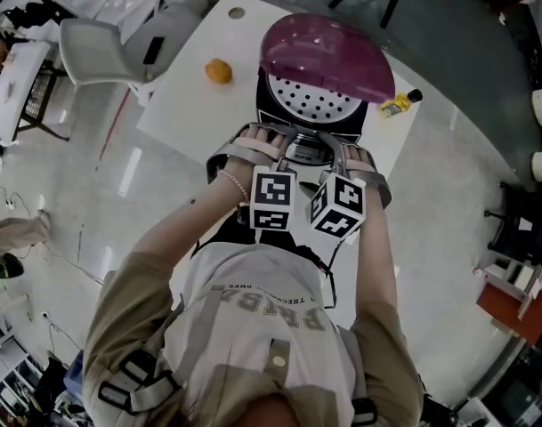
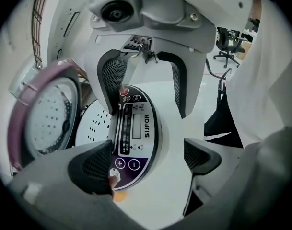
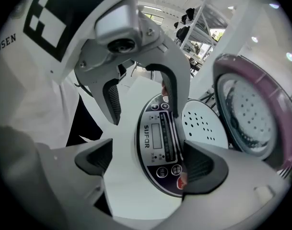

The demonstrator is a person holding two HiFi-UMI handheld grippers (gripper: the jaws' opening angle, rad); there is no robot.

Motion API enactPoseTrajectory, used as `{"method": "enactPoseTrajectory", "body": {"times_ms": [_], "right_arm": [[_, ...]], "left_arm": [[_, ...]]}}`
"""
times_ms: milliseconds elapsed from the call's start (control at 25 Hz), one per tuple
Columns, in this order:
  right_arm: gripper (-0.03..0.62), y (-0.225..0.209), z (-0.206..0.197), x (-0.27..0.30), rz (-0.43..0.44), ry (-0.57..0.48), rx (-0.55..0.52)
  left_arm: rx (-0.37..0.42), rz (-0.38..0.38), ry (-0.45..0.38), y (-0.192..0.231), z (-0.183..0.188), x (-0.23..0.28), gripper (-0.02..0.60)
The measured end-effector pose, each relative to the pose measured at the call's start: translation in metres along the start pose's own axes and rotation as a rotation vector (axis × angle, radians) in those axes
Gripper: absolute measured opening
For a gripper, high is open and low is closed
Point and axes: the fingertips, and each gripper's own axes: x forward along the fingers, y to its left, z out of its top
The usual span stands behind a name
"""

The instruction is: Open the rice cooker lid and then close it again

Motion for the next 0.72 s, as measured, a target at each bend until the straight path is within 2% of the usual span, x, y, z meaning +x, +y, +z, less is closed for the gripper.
{"method": "enactPoseTrajectory", "body": {"times_ms": [120, 240, 720], "right_arm": [[0.449, -0.002, 0.002, -0.001, 0.003, -0.002, 0.001], [0.454, 0.001, 0.001, 0.0, 0.007, 0.007, -0.01], [0.456, -0.002, 0.003, -0.003, 0.004, -0.018, 0.01]], "left_arm": [[-0.001, -0.007, -0.002, 0.0, -0.001, -0.001, 0.481], [-0.016, -0.032, -0.013, -0.007, 0.0, 0.0, 0.525], [-0.05, -0.051, -0.046, -0.008, 0.002, -0.001, 0.526]]}}
